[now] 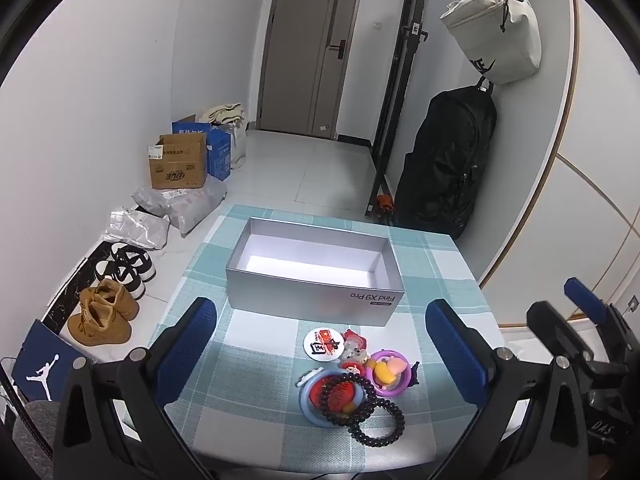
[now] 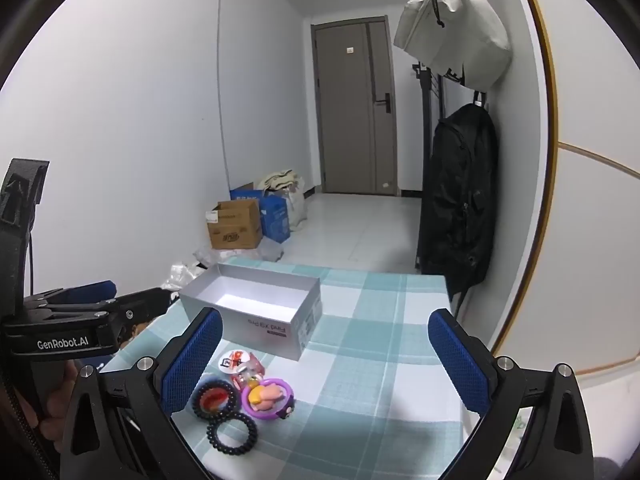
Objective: Organize jewelry
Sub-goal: 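Move the left tool toward the black coiled hair ties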
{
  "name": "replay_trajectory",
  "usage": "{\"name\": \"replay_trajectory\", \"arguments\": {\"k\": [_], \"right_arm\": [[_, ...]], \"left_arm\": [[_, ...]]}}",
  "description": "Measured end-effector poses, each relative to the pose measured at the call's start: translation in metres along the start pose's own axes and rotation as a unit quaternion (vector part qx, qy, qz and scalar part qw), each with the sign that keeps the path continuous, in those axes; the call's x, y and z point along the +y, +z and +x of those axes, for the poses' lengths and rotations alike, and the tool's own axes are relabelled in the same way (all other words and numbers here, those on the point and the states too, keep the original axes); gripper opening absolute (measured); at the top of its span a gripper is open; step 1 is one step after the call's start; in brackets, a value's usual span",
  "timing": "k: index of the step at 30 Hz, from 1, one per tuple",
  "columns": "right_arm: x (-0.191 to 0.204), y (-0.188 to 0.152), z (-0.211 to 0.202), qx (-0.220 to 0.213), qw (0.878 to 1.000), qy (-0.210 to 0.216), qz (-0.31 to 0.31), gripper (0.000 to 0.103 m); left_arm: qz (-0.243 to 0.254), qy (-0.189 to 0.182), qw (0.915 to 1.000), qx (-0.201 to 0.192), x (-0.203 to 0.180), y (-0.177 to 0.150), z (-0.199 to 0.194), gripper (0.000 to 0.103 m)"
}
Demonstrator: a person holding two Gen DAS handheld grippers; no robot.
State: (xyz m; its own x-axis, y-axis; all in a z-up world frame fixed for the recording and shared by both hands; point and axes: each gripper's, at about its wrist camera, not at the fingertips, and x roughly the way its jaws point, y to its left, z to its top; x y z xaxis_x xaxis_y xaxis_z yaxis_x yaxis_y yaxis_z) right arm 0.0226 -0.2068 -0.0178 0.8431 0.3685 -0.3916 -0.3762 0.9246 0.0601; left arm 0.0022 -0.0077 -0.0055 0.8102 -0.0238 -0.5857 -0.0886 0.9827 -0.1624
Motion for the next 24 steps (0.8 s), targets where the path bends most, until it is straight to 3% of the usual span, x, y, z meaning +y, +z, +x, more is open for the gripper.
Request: {"name": "replay_trajectory", "arguments": {"k": [24], "right_arm": [[-0.0001, -0.0007, -0.0006, 0.001, 1.000, 0.000, 0.011, 0.103]], "left_arm": [[-0.001, -0.002, 1.0000, 0.000, 0.0019, 0.0001, -0.0014, 0.102]]}}
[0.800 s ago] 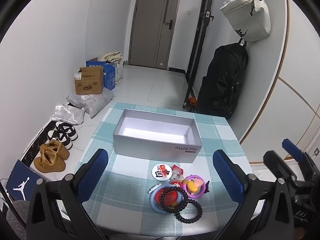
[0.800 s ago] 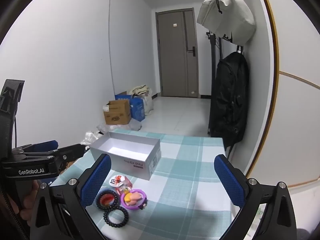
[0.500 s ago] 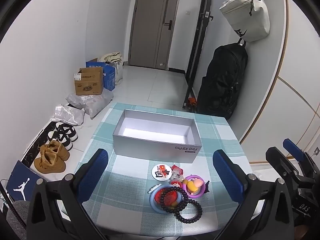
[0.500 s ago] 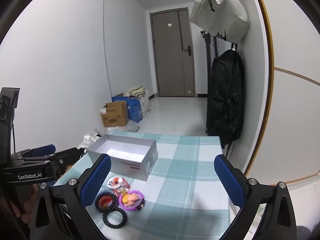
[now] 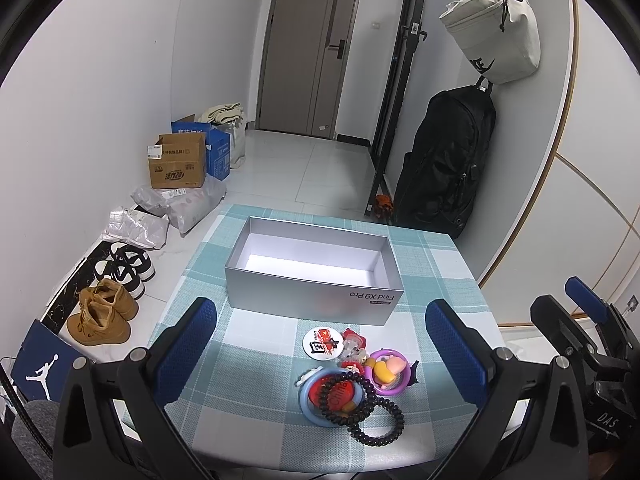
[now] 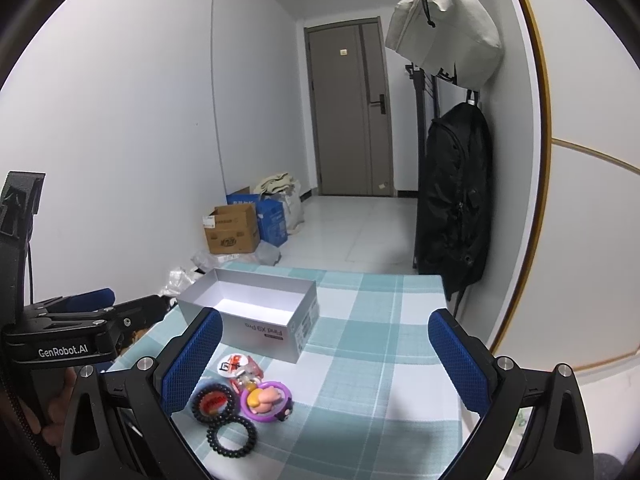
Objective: Organize jewelry
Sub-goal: 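Move the left tool toward the black coiled hair ties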
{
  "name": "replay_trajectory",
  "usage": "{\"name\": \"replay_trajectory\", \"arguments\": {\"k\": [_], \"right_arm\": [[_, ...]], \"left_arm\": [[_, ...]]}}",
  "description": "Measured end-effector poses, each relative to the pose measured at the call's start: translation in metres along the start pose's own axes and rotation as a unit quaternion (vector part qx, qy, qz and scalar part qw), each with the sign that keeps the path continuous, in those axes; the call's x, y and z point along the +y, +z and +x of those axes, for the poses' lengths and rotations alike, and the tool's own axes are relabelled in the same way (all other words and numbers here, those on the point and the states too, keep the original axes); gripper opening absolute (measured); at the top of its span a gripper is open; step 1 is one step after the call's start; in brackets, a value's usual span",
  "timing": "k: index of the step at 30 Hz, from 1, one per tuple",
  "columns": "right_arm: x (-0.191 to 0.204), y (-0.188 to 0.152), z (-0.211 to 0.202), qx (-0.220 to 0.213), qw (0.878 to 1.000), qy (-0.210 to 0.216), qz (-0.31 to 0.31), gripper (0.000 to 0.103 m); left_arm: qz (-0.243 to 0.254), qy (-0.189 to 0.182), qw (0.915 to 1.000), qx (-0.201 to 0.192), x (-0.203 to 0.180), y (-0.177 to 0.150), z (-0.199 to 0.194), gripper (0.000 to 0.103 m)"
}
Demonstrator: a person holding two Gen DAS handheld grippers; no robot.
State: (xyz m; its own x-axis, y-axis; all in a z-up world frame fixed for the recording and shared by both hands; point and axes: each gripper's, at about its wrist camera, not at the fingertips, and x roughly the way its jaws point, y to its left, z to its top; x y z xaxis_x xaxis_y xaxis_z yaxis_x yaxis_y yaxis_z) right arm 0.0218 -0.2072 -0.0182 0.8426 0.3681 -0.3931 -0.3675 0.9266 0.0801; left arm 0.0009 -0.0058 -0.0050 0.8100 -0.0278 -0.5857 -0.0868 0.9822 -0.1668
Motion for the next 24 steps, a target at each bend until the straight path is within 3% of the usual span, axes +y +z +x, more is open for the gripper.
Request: {"name": "replay_trajectory", "arguments": {"k": [20, 24], "right_arm": [[0.000, 0.004, 0.002, 0.030, 1.000, -0.001, 0.006, 0.103], [-0.001, 0.004, 0.002, 0.014, 1.000, 0.000, 0.005, 0.103]], "left_arm": [[0.015, -0.005, 0.9998, 0.010, -0.005, -0.002, 0.008, 0.102], [0.011, -0.011, 0.9996, 0.024, -0.004, -0.003, 0.017, 0.102]]}}
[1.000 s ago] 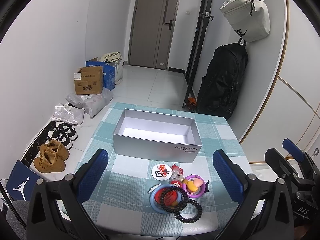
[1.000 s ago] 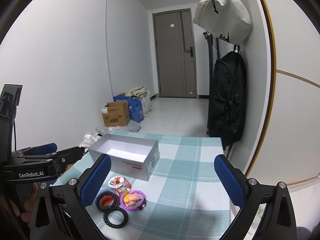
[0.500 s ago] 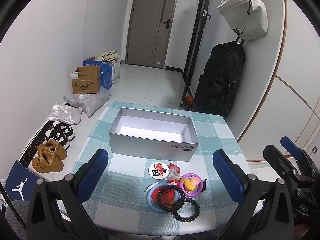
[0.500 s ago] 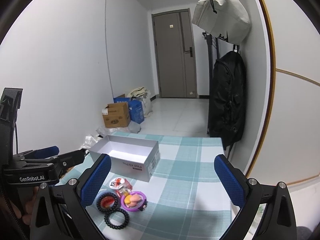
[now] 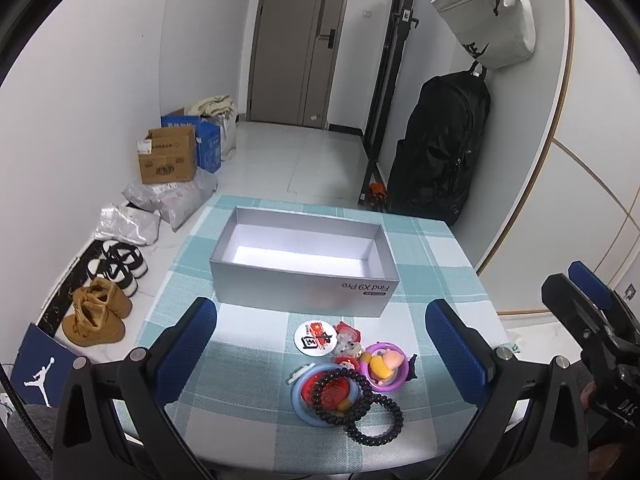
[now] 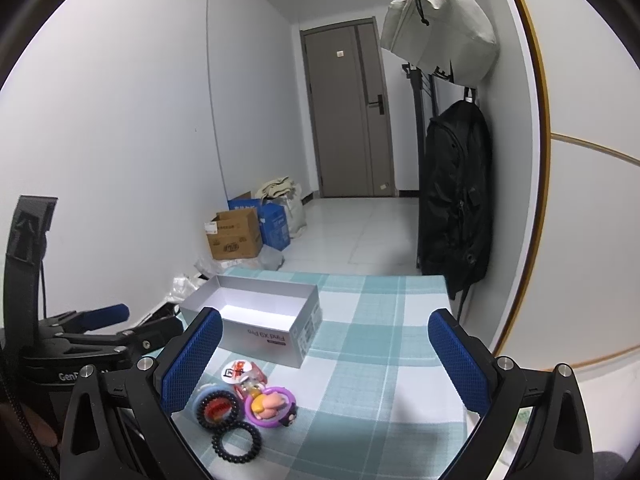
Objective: Organize jewelry
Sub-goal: 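Move the left tool toward the black coiled hair ties, then grasp both black coiled hair ties with the left gripper and lift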
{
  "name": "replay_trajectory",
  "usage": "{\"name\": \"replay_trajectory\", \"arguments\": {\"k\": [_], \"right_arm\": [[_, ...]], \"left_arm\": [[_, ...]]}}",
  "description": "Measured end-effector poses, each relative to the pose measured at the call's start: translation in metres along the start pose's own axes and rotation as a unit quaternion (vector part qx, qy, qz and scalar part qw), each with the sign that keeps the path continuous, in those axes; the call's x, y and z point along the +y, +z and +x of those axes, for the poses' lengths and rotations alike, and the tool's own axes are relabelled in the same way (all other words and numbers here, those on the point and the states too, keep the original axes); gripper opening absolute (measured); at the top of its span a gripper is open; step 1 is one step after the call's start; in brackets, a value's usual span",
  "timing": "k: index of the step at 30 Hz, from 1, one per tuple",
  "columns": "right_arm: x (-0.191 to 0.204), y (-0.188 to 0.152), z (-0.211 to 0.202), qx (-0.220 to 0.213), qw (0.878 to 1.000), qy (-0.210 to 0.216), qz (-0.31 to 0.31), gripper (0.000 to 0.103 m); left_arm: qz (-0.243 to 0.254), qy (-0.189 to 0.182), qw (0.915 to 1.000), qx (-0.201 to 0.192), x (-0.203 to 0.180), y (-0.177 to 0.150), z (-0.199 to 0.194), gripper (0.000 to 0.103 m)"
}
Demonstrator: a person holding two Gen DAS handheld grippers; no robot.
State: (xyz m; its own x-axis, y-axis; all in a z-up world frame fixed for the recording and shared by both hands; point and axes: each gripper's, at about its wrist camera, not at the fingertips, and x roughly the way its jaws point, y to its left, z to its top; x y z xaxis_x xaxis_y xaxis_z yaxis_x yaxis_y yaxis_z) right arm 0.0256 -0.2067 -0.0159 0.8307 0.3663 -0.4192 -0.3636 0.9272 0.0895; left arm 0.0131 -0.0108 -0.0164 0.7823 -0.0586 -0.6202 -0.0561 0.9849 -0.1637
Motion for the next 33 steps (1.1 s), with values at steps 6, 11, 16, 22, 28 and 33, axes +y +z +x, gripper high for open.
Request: {"name": "replay_trajectory", "arguments": {"k": [6, 11, 16, 22, 28, 33], "right_arm": [[-0.006, 0.000, 0.011, 0.015, 1.000, -0.008, 0.010, 0.103], [-0.014, -0.001, 0.024, 0.033, 0.999, -0.015, 0.020, 0.103], [-0.024, -0.002, 0.039, 0.051, 0.998, -0.028, 0.032, 0.103], [-0.030, -0.004, 0.049, 0.080, 0.995, -0.019, 0.052, 0.103], [-0.029, -0.003, 0.055, 0.086, 0.993, 0.007, 0.078, 0.103], [-0.027, -0.002, 0.056, 0.082, 0.993, 0.017, 0.083, 0.103]], "left_arm": [[0.009, -0.024, 0.9986, 0.046, 0.003, -0.009, 0.012, 0.102], [0.029, -0.047, 0.9931, 0.104, 0.000, -0.024, 0.026, 0.102], [0.041, -0.046, 0.9842, 0.166, -0.004, -0.035, 0.047, 0.102], [0.050, -0.031, 0.9811, 0.184, -0.007, -0.036, 0.055, 0.096], [0.054, -0.036, 0.9781, 0.198, -0.007, -0.040, 0.062, 0.068], [0.071, -0.036, 0.9769, 0.198, -0.012, -0.042, 0.062, 0.068]]}}
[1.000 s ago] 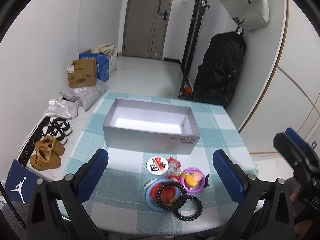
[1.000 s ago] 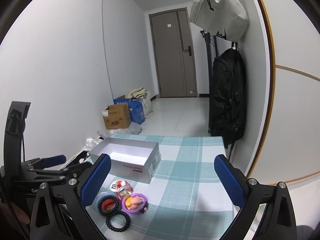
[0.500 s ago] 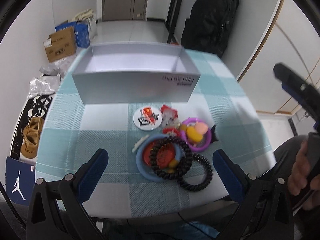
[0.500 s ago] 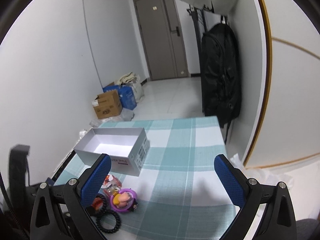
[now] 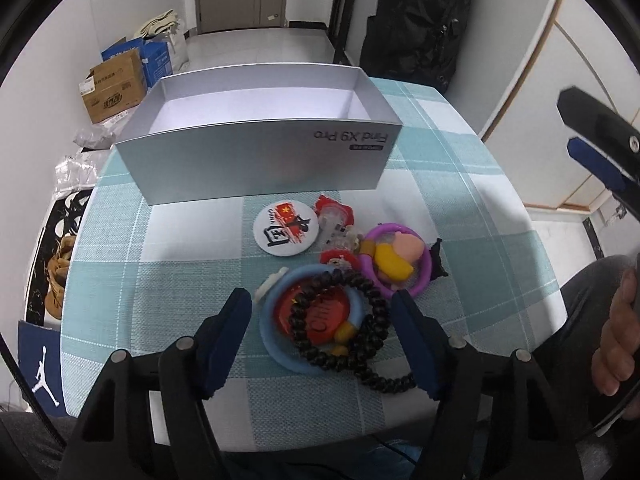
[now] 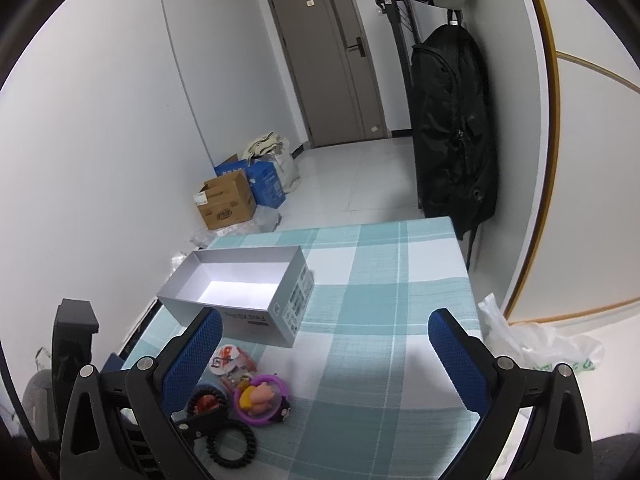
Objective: Organize jewelry
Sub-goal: 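Grasp both black coiled hair ties with the left gripper and lift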
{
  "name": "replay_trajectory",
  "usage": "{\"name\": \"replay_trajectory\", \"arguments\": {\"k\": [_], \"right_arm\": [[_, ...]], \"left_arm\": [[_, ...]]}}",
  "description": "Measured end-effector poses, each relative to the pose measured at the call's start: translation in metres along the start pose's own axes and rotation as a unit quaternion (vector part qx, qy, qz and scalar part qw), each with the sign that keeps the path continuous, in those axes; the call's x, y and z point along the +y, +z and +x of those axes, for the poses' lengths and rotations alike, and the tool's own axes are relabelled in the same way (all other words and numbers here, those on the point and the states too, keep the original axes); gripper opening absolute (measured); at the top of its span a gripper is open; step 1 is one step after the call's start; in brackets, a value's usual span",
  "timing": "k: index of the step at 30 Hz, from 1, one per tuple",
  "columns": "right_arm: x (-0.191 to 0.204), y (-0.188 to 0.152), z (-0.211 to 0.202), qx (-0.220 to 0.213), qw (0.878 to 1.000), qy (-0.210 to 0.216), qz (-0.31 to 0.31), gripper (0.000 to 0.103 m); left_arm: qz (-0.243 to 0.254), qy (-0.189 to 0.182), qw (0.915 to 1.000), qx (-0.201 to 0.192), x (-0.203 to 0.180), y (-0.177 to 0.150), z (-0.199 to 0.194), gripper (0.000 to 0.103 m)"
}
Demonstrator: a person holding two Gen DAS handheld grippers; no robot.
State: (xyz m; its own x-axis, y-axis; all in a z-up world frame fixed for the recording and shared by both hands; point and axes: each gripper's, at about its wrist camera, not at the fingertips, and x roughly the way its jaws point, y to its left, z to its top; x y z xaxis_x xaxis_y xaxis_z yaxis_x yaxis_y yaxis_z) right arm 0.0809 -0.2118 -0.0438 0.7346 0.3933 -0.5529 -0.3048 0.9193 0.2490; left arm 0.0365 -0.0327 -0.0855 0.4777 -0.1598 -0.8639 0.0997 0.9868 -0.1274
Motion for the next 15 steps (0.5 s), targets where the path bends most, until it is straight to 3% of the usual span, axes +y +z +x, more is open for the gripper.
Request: {"name": "replay_trajectory", "arguments": {"k": [2, 6, 9, 15], "right_arm": [[-0.001, 0.000, -0.001, -0.001, 1.000, 0.001, 0.002, 0.103], [-0.002, 0.001, -0.002, -0.003, 1.000, -0.002, 0.005, 0.103], [-0.003, 0.001, -0.003, -0.001, 1.000, -0.007, 0.003, 0.103], [-0.004, 0.001, -0.004, 0.000, 1.000, -0.011, 0.002, 0.103]], "left_arm": [[0.012, 0.010, 0.9999, -0.001, -0.002, 0.000, 0.000, 0.067], [0.023, 0.016, 0.9996, -0.010, -0.003, 0.001, -0.002, 0.042], [0.022, 0.012, 0.9996, -0.008, -0.002, 0.001, -0.001, 0.033], [-0.013, -0.018, 0.9997, -0.013, 0.009, 0.006, -0.004, 0.028]]}}
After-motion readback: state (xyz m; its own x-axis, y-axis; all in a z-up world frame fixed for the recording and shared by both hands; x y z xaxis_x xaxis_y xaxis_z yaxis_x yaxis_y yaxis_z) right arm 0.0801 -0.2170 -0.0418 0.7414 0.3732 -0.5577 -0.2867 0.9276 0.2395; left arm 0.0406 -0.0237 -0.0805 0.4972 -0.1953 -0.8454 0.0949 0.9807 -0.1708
